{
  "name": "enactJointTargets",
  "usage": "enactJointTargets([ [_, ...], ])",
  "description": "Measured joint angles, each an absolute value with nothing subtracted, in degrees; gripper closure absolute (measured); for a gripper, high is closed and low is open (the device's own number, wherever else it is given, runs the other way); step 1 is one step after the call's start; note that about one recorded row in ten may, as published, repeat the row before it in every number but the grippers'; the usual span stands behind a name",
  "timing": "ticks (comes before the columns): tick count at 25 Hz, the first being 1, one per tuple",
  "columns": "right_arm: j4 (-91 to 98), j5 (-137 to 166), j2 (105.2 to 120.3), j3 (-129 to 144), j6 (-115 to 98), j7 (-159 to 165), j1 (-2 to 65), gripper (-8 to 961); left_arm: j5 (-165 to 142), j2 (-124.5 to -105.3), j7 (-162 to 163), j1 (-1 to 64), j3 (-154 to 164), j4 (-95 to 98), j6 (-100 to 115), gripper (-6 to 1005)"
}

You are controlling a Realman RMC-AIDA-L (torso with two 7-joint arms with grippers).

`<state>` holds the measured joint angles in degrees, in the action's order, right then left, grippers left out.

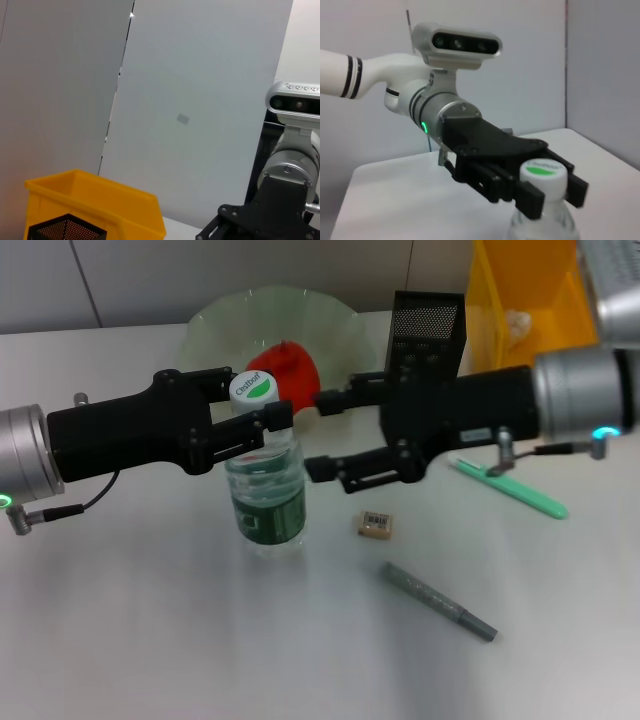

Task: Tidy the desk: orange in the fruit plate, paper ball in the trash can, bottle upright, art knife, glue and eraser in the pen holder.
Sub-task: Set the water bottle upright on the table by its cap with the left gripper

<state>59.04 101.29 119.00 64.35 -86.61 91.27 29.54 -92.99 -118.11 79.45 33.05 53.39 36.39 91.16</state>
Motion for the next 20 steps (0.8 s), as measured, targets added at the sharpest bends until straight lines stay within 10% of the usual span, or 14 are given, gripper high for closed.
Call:
enactJointTargets([
  [20, 62.44, 101.89, 117.61, 46.32, -103.72, 91.02, 15.40, 162, -93.08, -117.24, 79.64, 31.64, 52.54, 41.50, 85.51, 497],
])
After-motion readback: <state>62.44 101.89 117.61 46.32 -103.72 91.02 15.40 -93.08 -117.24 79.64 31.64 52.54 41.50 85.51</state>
